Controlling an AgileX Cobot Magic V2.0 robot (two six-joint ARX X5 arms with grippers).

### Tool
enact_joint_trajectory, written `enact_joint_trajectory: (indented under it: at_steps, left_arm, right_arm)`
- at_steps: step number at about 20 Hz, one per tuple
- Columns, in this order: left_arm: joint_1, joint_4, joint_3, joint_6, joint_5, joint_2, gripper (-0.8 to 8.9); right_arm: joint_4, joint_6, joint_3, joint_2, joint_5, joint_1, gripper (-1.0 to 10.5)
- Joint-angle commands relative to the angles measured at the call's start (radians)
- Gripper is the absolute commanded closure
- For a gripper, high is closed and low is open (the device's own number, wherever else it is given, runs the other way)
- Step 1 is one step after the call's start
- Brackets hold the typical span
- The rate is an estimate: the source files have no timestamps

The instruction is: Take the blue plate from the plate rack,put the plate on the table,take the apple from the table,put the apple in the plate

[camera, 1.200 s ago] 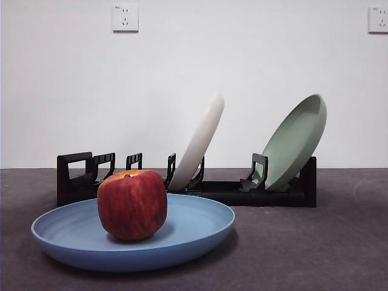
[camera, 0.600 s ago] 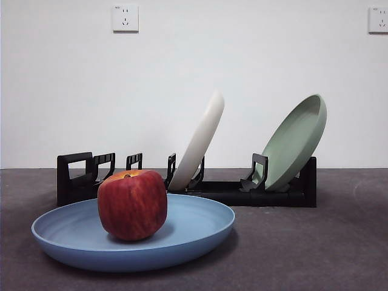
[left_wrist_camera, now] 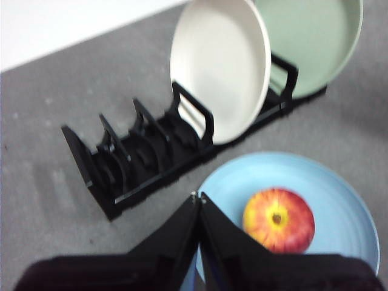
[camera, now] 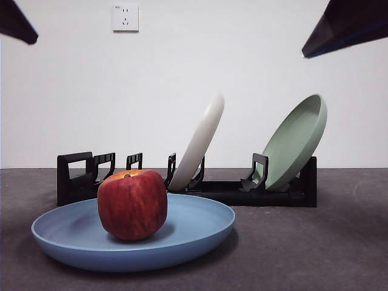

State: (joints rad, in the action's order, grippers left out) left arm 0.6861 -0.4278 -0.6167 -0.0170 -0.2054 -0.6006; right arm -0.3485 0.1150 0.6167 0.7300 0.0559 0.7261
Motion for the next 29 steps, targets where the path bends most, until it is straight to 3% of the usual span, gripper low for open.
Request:
enact_joint_trajectory:
  at_steps: [1, 12, 14, 18, 23, 29]
  left_arm:
    - [-0.003, -0.001, 0.002, 0.024, -0.001, 0.004, 8.16]
    - [-0.003, -0.015, 0.003, 0.024, -0.001, 0.001, 8.16]
    - [-0.058, -0.013, 0.003, -0.061, 0.0, 0.05, 8.16]
    - [-0.288, -0.002, 0.007, -0.055, 0.18, 0.184, 8.16]
    - [-0.525, 0.023, 0.09, -0.056, 0.19, 0.314, 8.16]
    - [-0.642, 0.255, 0.372, -0.055, 0.19, 0.444, 8.16]
  right_arm:
    - [0.008, 0.0, -0.008, -0.004, 0.003, 0.0, 9.6]
    - [0.008, 0.0, -0.008, -0.011, 0.003, 0.0, 9.6]
    - [0.008, 0.0, -0.008, -0.01, 0.003, 0.0, 9.6]
    - [0.008, 0.0, -0.008, -0.012, 0.003, 0.0, 9.6]
    - [0.007, 0.0, -0.008, -0.012, 0.003, 0.0, 9.6]
    - [0.007, 0.0, -0.008, -0.012, 0.003, 0.0, 9.6]
